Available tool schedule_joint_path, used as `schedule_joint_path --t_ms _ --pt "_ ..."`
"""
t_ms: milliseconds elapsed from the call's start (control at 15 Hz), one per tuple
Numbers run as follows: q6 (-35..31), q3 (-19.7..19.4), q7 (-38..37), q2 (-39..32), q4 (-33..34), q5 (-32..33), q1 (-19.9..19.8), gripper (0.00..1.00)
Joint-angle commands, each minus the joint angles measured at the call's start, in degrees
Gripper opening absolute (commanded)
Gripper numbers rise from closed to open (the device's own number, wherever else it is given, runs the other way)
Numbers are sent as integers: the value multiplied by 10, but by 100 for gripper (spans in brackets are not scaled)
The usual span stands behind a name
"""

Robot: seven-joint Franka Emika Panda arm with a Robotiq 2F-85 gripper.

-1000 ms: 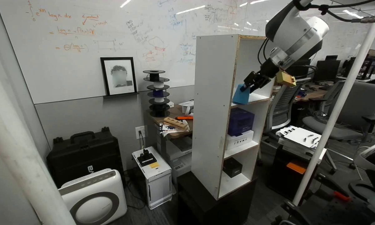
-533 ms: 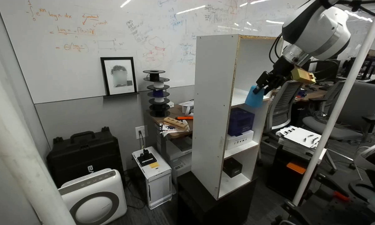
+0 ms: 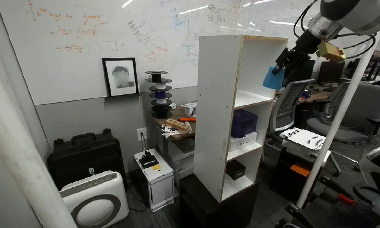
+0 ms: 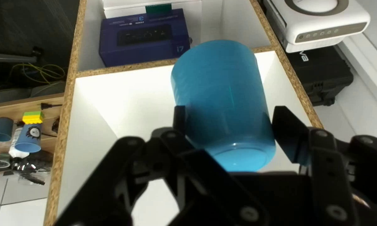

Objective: Remove the cup from the top shelf and put it on the top of the cabinet

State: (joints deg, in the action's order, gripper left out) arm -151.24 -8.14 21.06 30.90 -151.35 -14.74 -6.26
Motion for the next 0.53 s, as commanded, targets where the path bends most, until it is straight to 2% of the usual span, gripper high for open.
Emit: schedule_joint_path --t_ms 0,267,467 --pt "70 -15 -48 101 24 49 -3 43" --pt "115 -39 -78 140 87 70 -10 43" --pt "111 -76 -76 126 145 61 -2 43"
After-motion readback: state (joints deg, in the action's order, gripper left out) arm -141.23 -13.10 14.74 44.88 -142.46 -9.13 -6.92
